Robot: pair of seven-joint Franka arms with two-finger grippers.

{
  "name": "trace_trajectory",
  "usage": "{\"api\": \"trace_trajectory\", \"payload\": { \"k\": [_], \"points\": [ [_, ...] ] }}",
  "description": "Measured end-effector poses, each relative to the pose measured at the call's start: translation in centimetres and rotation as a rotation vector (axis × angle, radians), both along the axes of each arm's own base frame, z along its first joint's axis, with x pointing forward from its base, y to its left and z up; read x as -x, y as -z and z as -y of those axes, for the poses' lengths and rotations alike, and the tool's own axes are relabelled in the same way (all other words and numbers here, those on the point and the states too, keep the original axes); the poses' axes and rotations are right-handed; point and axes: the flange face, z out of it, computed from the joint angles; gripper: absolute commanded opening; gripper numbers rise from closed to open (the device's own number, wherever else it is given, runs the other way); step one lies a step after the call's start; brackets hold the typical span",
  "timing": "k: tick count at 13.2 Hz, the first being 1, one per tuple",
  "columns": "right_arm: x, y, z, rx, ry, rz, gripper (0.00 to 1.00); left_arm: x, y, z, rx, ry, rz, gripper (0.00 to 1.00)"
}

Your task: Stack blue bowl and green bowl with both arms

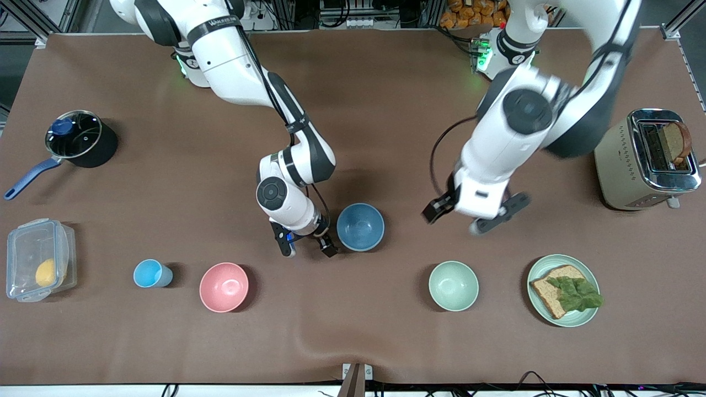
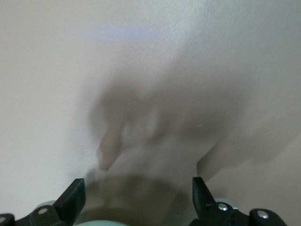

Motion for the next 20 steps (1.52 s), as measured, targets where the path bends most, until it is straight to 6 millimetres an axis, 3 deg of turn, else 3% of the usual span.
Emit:
{"api": "trace_trajectory", "payload": {
  "k": [2, 5, 9, 11, 14, 16, 18, 19, 20],
  "points": [
    [-0.6, -0.7, 1.5, 0.017, -0.089, -0.047, 1.0, 0.3, -3.5, -4.2, -0.045, 0.103, 0.002, 1.0],
    [-2.6, -4.0, 5.9, 0.006, -0.197, -0.096, 1.0, 0.2, -7.2, -11.5, -0.088, 0.198, 0.005, 1.0],
    [-3.9, -9.6, 10.3, -0.036, -0.286, -0.137, 1.0, 1.6, -10.5, -16.2, -0.133, 0.307, -0.013, 1.0],
    [-3.6, -13.8, 12.2, -0.076, -0.362, -0.164, 1.0, 2.2, -11.9, -18.8, -0.153, 0.356, -0.016, 1.0],
    [-2.2, -22.2, 16.0, -0.112, -0.525, -0.18, 1.0, 2.5, -12.8, -22.0, -0.153, 0.393, -0.025, 1.0],
    [-1.7, -26.7, 22.1, -0.142, -0.668, -0.162, 1.0, 2.7, -12.7, -22.8, -0.132, 0.409, -0.041, 1.0],
    [-1.4, -29.1, 30.1, -0.153, -0.797, -0.146, 1.0, 2.8, -12.7, -23.1, -0.125, 0.43, -0.048, 1.0],
    [-1.0, -30.1, 32.8, -0.115, -0.848, -0.155, 1.0, 3.0, -12.5, -23.1, -0.123, 0.435, -0.06, 1.0],
    [-0.4, -31.2, 34.1, -0.06, -0.898, -0.168, 1.0, 3.2, -12.4, -23.0, -0.122, 0.437, -0.079, 1.0]
  ]
}}
